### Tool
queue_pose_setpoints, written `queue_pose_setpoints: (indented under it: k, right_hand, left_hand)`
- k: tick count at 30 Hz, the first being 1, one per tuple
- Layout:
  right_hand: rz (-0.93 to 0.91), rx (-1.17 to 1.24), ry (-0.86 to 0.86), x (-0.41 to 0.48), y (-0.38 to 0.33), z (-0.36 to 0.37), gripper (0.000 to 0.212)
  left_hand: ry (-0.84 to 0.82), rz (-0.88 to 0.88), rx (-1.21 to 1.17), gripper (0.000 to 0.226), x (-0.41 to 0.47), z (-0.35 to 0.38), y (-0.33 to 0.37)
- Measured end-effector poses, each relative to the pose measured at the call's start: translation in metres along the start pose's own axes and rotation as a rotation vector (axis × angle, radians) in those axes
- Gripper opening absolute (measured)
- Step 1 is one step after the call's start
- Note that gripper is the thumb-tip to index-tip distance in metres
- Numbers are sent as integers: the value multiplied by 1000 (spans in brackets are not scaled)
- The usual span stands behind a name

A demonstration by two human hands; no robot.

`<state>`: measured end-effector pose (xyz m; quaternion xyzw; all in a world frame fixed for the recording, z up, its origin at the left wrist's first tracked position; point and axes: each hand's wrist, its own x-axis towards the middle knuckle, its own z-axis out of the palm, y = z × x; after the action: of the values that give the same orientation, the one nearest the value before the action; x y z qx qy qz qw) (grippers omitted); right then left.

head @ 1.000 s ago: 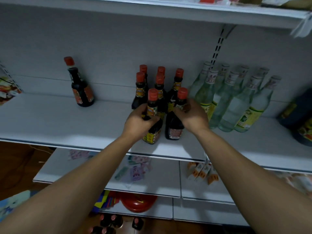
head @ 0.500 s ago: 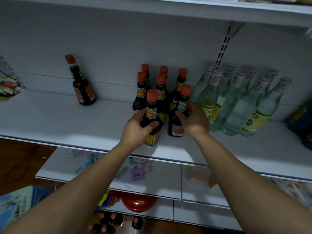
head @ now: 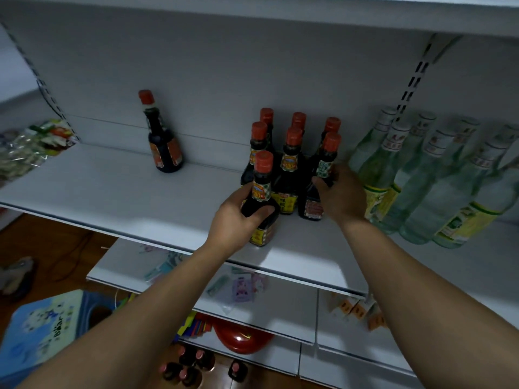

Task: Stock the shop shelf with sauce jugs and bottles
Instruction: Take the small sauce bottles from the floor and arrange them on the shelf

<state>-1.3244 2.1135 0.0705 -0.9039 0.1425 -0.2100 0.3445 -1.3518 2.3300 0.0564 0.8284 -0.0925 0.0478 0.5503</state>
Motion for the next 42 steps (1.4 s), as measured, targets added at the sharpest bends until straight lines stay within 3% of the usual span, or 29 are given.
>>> queue_pose_setpoints:
  k: [7,18,35,42]
  right_hand:
    - [-33,-11,27,1,5,3,41]
    - [-35,-13,26,1,8,5,38]
    - [-29,-32,36,-3,5,4,39]
    - [59,-51,-88,-1,-10,-9,46]
  left_hand:
    - [28,-12,33,56,1,-2,-4]
    - [237,-84,139,52,15,-13,-9]
    - [220,-80,137,49,17,-6,-8]
    - [138,-131,96,58,21,-15,-4]
